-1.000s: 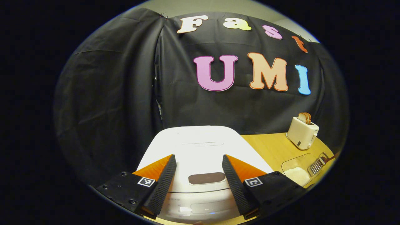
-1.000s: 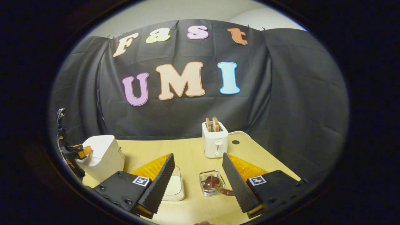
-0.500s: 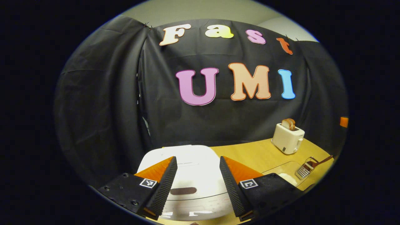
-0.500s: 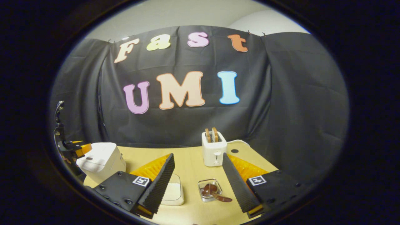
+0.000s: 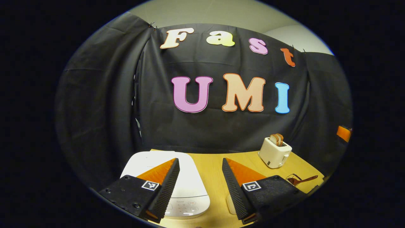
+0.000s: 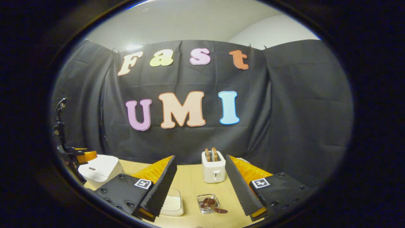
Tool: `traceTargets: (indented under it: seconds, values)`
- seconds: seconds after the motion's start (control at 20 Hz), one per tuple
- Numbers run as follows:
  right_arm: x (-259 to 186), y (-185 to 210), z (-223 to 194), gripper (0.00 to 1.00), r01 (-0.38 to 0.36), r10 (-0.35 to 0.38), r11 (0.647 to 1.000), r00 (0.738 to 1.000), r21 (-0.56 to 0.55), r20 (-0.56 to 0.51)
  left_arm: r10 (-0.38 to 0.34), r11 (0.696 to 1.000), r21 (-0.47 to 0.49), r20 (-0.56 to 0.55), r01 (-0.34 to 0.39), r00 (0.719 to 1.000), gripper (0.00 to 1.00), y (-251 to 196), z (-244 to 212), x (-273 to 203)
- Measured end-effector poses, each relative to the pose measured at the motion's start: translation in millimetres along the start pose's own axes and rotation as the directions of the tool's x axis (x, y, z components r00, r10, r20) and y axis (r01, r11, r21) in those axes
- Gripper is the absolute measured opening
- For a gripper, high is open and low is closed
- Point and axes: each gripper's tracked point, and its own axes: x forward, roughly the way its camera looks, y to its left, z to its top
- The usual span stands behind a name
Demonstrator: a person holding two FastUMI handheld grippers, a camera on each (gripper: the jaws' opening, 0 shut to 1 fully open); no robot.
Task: Close the left gripper, press the button to open the rice cooker; take a wooden spoon from the chopstick holder with the right hand, scoop a spoonful of rice and pour it into the rice cooker, then put the wooden spoon back into the chopstick holder.
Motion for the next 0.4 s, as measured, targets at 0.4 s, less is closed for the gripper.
traceTargets:
  seconds: [0.4]
  values:
    - [-10, -12, 0, 0.96, 0.015, -0.015, 1.0, 1.0, -0.001, 0.006, -0.007, 0.999, 0.041, 0.026, 0.006, 1.0, 0.79, -11, 10, -12]
